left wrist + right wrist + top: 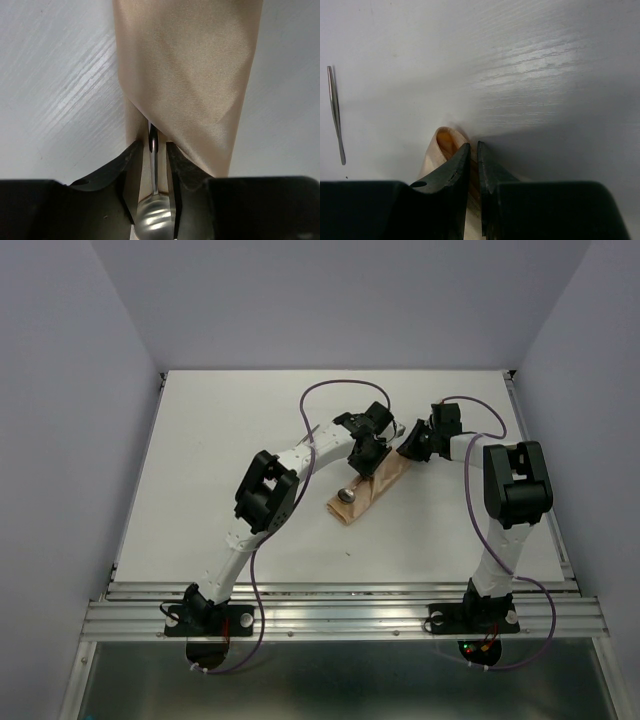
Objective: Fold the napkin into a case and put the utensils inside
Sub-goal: Insert the spoon into the folded napkin, then pick up the knife from the center of the board.
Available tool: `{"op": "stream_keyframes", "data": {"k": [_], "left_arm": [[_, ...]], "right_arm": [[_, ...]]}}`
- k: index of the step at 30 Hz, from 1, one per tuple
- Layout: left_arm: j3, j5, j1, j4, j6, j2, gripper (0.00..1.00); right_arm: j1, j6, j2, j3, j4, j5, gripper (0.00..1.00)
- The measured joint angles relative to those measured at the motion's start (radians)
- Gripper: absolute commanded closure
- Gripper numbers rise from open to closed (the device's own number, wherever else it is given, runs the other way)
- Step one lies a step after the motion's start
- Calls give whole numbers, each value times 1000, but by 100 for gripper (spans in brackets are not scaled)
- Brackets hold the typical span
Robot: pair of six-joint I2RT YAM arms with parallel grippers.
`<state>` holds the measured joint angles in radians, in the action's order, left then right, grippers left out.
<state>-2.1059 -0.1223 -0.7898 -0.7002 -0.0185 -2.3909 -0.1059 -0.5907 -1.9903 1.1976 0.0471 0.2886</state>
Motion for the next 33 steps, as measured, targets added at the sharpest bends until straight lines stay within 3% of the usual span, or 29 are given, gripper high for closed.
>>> {"op": "stream_keyframes", "data": {"k": [7,16,26,30,33], "left_arm": [[2,2,0,1,-1,0,46],[42,27,0,-1,0,37,45],[181,103,10,6,22,209,45],[216,124,66,13,65,262,42],[216,160,159,30,105,267,30]], "right_arm": [[0,0,0,0,0,0,82],[0,0,0,0,0,0,82],[0,1,1,-1,0,1,79],[-2,10,16,-13,6,-3,74],[-6,19,27,-19,21,-8,73]]}}
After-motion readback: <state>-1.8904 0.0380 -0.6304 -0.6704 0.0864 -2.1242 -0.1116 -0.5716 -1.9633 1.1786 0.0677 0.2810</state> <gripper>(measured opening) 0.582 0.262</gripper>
